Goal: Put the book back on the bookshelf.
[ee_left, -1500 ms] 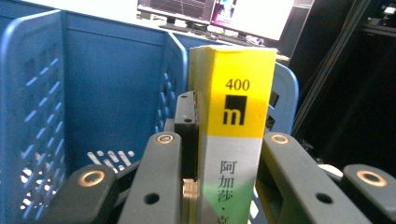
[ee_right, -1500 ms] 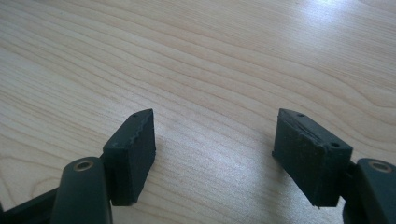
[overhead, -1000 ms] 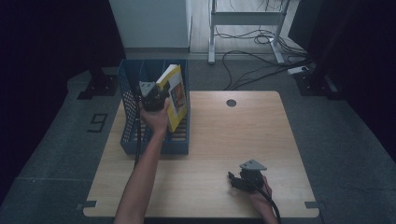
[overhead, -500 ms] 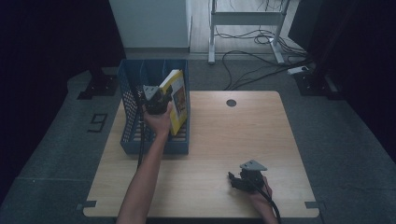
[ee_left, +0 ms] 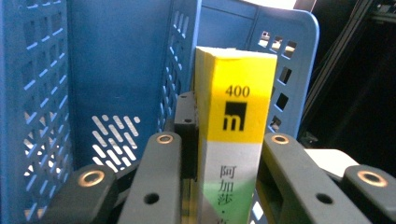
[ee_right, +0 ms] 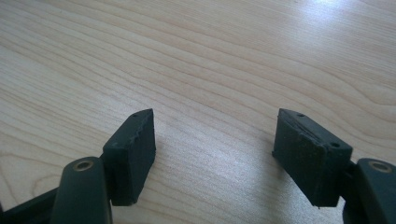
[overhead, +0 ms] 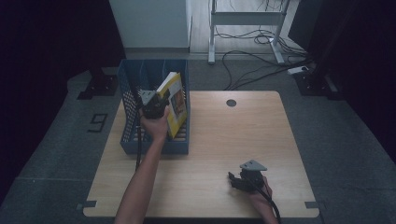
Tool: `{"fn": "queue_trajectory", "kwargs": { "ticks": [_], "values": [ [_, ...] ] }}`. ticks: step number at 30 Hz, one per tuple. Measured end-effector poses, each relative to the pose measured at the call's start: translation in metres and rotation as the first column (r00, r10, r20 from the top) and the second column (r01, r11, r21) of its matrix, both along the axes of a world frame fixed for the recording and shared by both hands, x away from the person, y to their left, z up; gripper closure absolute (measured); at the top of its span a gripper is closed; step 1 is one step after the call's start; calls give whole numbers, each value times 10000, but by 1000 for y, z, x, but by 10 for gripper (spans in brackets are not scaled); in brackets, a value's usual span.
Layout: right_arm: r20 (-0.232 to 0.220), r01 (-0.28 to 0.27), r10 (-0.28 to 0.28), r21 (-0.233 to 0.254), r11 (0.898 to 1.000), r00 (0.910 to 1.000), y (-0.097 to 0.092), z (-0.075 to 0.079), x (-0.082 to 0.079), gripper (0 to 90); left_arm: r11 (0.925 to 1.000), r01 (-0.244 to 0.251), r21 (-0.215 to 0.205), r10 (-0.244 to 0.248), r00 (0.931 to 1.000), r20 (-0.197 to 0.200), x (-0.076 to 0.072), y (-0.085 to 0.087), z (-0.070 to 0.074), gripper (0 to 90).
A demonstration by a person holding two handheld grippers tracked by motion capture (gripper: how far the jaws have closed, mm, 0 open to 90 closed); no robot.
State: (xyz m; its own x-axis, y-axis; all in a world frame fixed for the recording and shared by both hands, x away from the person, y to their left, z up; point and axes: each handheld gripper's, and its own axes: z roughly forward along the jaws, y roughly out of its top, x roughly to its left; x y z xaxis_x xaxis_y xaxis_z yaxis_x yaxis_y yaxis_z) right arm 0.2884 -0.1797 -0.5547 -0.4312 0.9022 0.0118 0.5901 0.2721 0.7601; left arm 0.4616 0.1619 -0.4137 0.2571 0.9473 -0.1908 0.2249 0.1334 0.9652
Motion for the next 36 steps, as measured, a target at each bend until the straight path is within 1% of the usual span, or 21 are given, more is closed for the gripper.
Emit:
{"fn": "queue_trajectory", "kwargs": {
  "ticks": [4, 7, 12, 17, 21, 26, 30, 32, 36],
  "values": [
    [-1, 2, -2, 3, 10000, 10000, 0, 0, 0, 288, 10000, -66, 57, 66, 10000, 25, 1, -2, -1, 755],
    [-2, 3, -3, 5, 10000, 10000, 0, 0, 0, 288, 10000, -78, 0, 78, 9999, -84, 3, -3, -5, 755],
    [-9, -6, 6, -7, 10000, 10000, 0, 0, 0, 288, 10000, -47, -36, 47, 10000, -77, 1, -4, -8, 752],
    [-11, -5, 5, -11, 10000, 10000, 0, 0, 0, 288, 9995, 216, -231, -219, 9997, -132, -9, -3, -10, 733],
    [-14, 18, -18, -10, 10000, 10000, 0, 0, 0, 289, 9988, 449, -198, -454, 9987, -252, -16, -1, -13, 723],
    [-19, 36, -36, 5, 10000, 10000, 0, 0, -1, 289, 9980, 610, -154, -616, 9972, -413, -22, 1, -15, 718],
    [-18, 36, -36, 5, 10000, 10000, 0, 0, -1, 289, 9968, 781, -182, -788, 9959, -451, -25, 2, -15, 714],
    [-19, 34, -34, 4, 10000, 10000, 0, 0, -1, 289, 9959, 874, -219, -885, 9947, -526, -26, 2, -14, 710],
    [-13, 30, -30, -2, 10000, 10000, 0, 0, -1, 289, 9937, 1108, -139, -1115, 9913, -703, -27, 0, -11, 693]
  ]
}}
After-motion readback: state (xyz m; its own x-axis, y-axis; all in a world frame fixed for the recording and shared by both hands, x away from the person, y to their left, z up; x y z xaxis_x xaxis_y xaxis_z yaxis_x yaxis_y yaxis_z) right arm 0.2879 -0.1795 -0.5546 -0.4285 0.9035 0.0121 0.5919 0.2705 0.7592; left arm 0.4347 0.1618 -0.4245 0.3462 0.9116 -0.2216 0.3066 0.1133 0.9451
